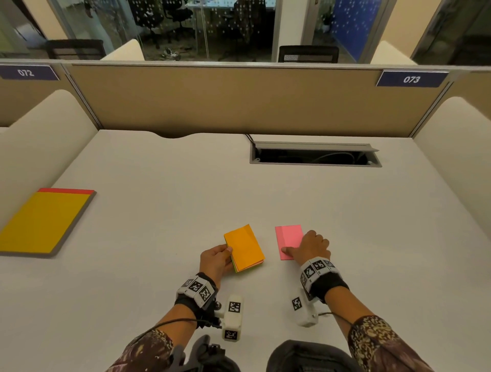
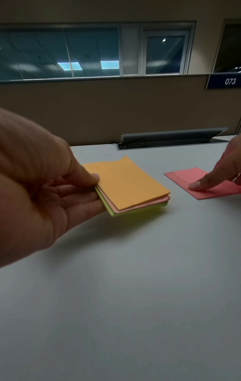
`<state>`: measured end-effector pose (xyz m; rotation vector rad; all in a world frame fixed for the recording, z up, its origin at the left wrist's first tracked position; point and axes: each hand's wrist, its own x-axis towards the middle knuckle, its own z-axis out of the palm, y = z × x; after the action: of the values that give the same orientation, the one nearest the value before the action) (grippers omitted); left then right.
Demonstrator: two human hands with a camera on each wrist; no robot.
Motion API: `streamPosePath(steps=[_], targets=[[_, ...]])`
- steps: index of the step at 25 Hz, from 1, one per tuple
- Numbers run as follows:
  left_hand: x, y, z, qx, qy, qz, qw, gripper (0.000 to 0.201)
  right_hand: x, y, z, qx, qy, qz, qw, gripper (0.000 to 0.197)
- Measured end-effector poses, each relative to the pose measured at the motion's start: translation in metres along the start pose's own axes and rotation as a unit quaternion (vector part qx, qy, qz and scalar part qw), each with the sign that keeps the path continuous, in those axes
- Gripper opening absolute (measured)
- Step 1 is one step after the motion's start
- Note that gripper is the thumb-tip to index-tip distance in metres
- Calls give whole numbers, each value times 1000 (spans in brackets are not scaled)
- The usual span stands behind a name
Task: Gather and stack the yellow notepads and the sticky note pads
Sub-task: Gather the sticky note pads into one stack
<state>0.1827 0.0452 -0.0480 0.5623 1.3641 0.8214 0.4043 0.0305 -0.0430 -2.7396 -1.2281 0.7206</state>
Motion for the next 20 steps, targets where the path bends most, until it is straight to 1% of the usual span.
streamPosePath(steps=[2,6,10,12,14,16,18,20], targets=[[-1,-3,1,1,0,-3,1000,39,-1,-3,-1,0,-21,8,1000,82],[-5,-8,5,0,-7,-13,1000,39,-14,6,6,33,-42,14,998,73],[-9,-12,12,5,-11,-18,1000,38,-28,24,13,131,9,-41,990,40],[-10,-13,16,2,-16,-18,1000,37,-32,26,10,215,12,-53,975,35],[-11,-14,21,-4,-23,-17,1000,37,-36,21,3,285,-11,-65,956,34],[-14,-15,28,-11,-38,-17,999,37,-41,12,1,281,-32,-89,955,34],[-19,-16,37,-21,-63,-14,998,34,-47,2,5,243,-35,-113,963,34],[-24,-16,44,-27,-88,-8,996,31,-51,-4,13,249,-35,-117,961,31]])
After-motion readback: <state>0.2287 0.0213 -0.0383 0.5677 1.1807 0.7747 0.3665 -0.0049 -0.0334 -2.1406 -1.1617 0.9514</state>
